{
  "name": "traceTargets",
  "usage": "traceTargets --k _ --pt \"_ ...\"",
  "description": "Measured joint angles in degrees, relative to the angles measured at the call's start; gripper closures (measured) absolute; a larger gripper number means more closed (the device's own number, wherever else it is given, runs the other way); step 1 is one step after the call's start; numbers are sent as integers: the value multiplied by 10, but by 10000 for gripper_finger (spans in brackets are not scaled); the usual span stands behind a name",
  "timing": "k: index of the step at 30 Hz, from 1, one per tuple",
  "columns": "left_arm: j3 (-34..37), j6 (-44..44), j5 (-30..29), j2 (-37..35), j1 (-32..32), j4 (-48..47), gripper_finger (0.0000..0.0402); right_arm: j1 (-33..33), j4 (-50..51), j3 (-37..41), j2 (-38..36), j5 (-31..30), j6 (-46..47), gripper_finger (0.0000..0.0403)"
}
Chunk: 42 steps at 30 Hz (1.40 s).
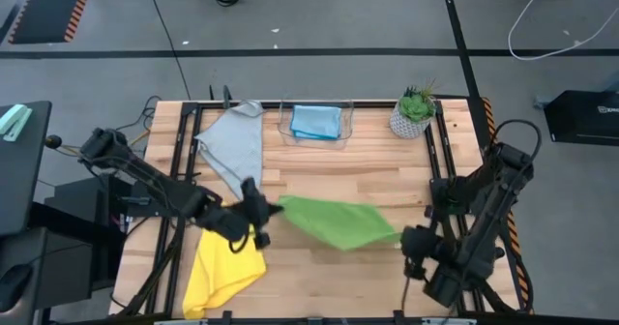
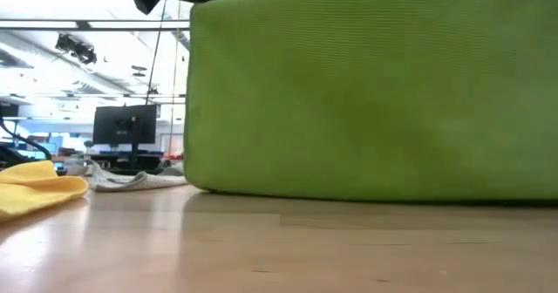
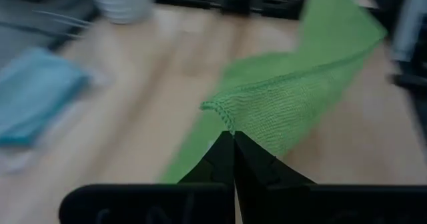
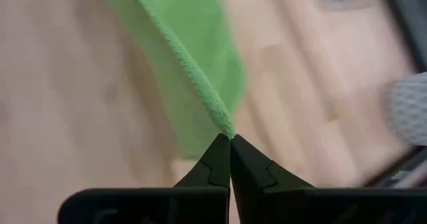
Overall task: Fold microfiber towels
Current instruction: Fold the green microfiber towel
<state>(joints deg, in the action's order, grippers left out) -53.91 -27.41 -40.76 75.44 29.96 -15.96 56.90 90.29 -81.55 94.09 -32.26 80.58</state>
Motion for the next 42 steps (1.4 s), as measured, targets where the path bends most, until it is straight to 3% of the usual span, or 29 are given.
traceTargets --k 10,21,27,32,42 --pt "0 107 -3 -90 -122 -88 398 -175 -3 35 -80 -107 -127 395" --pt "0 240 3 -132 -252 -88 398 -397 -2 78 -223 -221 -298 395" --pt "0 314 57 -150 -339 -46 398 -478 -27 78 -295 -276 -380 395" --pt "-1 334 118 -156 -351 -28 398 -488 -36 78 -329 -277 -399 396" --pt "0 310 105 -155 -253 -42 398 -387 -40 107 -318 -247 -326 396"
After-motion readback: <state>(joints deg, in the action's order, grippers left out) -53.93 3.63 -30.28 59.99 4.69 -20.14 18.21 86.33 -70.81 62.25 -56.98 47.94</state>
